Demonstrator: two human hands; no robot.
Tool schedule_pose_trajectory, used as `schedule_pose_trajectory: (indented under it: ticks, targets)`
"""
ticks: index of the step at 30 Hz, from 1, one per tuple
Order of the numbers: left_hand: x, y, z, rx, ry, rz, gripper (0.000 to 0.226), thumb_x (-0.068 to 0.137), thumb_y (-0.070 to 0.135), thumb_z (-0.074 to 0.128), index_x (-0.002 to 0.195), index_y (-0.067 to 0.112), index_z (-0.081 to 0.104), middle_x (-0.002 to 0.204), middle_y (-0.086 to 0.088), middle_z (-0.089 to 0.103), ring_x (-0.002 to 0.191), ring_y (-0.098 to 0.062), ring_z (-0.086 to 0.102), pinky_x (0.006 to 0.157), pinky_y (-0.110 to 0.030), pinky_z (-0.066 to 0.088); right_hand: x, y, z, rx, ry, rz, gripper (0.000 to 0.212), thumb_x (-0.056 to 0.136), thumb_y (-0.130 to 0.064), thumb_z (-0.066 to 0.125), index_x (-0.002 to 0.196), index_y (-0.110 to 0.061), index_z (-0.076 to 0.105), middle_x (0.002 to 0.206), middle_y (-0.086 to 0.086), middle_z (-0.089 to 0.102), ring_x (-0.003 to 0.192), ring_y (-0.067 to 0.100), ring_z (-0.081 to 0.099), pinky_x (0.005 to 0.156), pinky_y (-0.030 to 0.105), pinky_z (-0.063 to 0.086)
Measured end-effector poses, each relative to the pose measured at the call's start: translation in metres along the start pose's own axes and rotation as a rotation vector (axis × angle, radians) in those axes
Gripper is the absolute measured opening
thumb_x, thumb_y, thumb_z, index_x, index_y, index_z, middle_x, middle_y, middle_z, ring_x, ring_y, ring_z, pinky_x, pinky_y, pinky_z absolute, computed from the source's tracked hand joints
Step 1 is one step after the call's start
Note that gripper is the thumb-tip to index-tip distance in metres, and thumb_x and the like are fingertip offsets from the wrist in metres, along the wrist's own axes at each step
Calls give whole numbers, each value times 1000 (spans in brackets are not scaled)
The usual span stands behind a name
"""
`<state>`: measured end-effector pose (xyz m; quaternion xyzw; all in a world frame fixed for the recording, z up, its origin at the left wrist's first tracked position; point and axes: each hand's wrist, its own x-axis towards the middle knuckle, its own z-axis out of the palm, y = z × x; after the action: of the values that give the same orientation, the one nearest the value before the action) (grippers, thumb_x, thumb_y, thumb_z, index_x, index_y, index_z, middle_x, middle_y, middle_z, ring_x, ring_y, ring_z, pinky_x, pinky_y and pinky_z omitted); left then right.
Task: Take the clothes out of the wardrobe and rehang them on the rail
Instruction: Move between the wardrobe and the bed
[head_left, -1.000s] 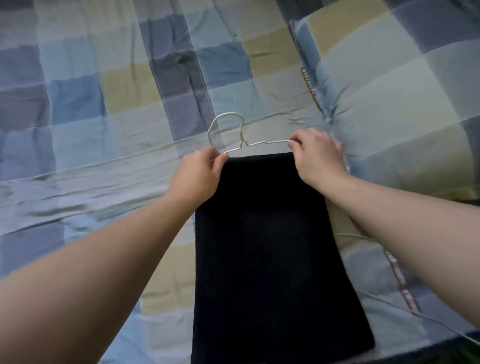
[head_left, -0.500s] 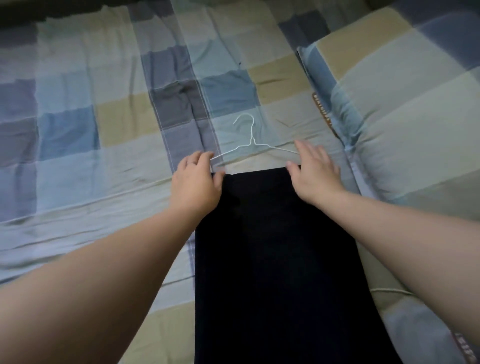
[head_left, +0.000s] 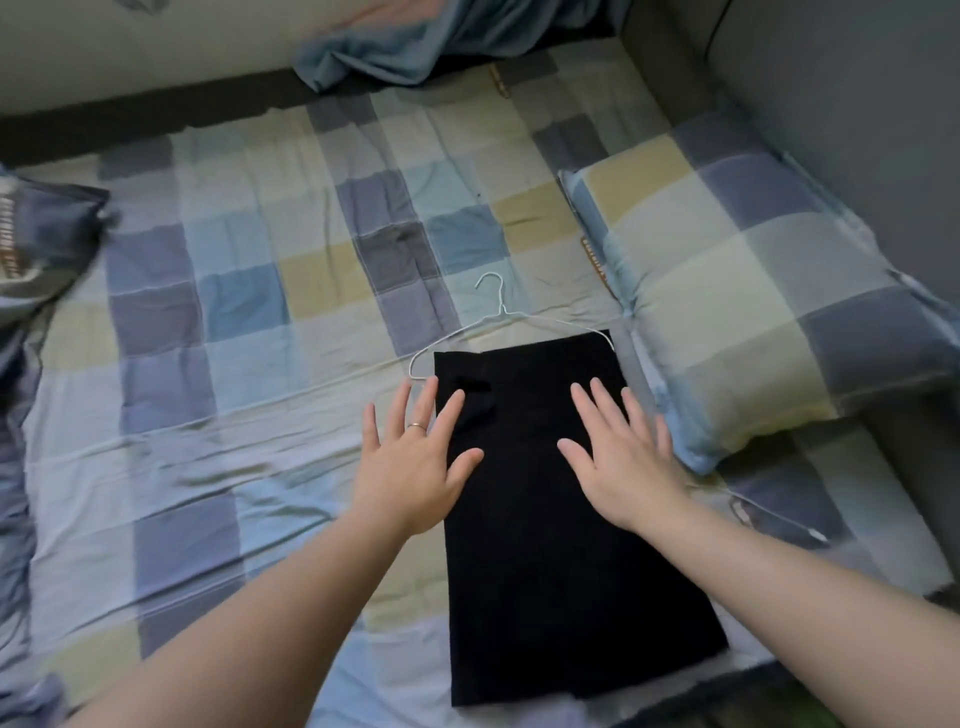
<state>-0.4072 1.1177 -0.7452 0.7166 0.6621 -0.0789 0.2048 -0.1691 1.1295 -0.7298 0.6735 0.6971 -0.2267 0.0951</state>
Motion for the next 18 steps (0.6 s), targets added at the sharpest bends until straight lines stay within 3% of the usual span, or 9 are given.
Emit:
schedule_pose_trajectory:
  ticks: [7, 18]
  targets:
    - [-139, 11, -70, -111, -7, 76, 71, 94, 71, 16, 157, 41, 3, 167, 5, -7, 153, -25, -14, 121, -56, -6, -167, -30, -47, 85, 80, 139, 65, 100, -54, 26, 155, -33, -1, 164, -9, -4, 150, 23, -6, 117, 54, 2]
    - [-296, 86, -133, -74, 33, 540, 70, 96, 69, 18, 157, 41, 2, 167, 7, -9, 152, -21, -18, 120, -51, -12, -406, -21, -86, 89, 348, 399, 66, 96, -60, 19, 155, -34, 3, 164, -8, -2, 150, 24, -4, 118, 57, 4]
